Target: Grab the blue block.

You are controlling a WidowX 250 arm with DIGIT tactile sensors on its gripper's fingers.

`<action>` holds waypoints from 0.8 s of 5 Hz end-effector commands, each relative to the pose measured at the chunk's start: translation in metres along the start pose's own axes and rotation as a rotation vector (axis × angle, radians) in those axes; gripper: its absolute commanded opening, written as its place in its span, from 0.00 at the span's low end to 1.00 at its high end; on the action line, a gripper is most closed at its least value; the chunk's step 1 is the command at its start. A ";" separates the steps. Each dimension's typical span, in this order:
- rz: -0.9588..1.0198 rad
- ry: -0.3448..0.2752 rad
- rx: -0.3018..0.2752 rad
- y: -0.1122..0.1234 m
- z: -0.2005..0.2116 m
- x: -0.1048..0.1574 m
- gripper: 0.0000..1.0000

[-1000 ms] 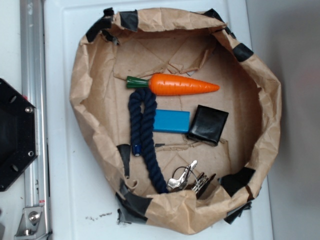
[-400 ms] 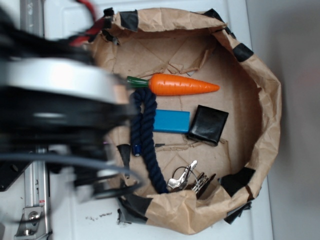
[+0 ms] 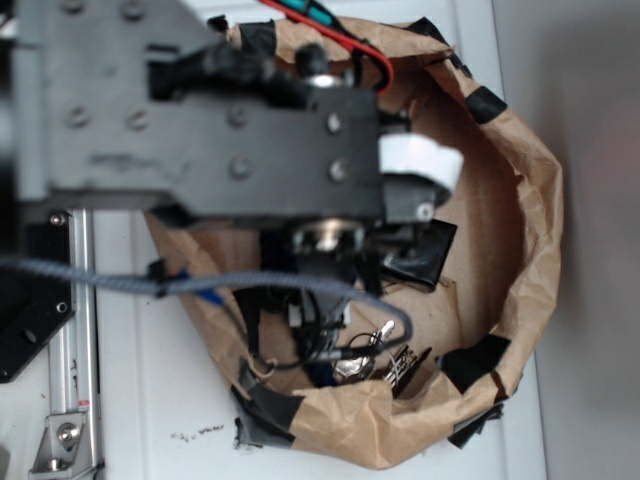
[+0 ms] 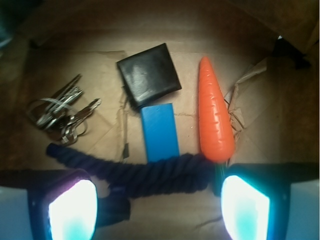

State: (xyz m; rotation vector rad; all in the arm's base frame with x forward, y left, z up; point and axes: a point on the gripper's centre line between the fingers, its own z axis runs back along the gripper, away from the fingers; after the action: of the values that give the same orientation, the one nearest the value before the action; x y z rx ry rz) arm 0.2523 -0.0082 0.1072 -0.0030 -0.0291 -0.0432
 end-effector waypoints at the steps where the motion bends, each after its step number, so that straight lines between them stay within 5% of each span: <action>1: -0.171 -0.052 0.020 -0.020 -0.061 0.017 1.00; 3: -0.321 -0.017 0.004 -0.029 -0.096 0.024 1.00; 4: -0.264 0.039 -0.038 -0.003 -0.101 0.012 1.00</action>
State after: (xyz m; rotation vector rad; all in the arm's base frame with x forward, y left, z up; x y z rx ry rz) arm 0.2731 -0.0181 0.0114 -0.0397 -0.0070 -0.3172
